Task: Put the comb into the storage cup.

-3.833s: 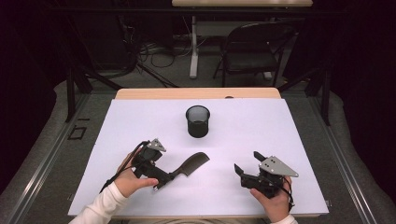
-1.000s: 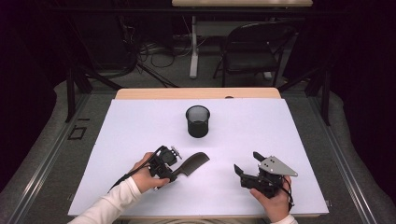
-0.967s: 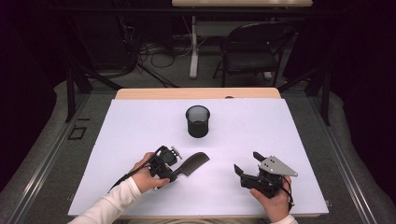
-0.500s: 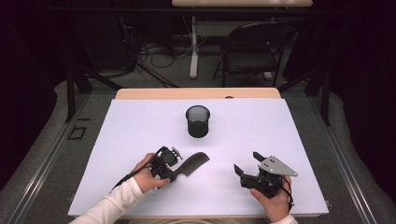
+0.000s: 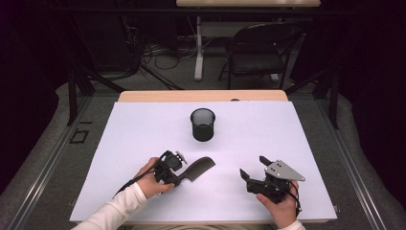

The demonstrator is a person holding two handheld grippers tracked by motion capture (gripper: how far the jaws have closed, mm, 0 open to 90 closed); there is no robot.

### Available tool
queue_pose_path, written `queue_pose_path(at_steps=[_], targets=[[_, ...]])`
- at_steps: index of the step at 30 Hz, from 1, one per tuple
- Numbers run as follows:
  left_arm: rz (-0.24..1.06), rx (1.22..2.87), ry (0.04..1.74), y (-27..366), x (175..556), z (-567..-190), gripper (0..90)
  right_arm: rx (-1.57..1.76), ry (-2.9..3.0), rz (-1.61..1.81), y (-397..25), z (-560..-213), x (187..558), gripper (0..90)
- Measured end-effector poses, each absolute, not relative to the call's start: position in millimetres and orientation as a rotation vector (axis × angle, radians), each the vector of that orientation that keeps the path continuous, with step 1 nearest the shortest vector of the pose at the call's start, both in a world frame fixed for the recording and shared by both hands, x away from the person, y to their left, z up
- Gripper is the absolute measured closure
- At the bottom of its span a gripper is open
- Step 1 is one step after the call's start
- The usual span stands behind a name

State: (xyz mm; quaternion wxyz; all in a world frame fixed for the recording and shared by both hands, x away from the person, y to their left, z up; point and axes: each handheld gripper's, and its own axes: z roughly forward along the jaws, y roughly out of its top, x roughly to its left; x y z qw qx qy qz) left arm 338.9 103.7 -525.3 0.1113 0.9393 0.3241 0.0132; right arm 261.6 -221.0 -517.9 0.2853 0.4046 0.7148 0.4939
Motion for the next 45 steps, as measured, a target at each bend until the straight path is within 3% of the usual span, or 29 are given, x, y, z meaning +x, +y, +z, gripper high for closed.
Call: queue_pose_path(at_steps=[45], targets=[[0.049,2.713,0.955,107.4,338.9,-519.3,72.4,1.077,1.919,1.315,-220.8,-518.7,262.1,17.4]])
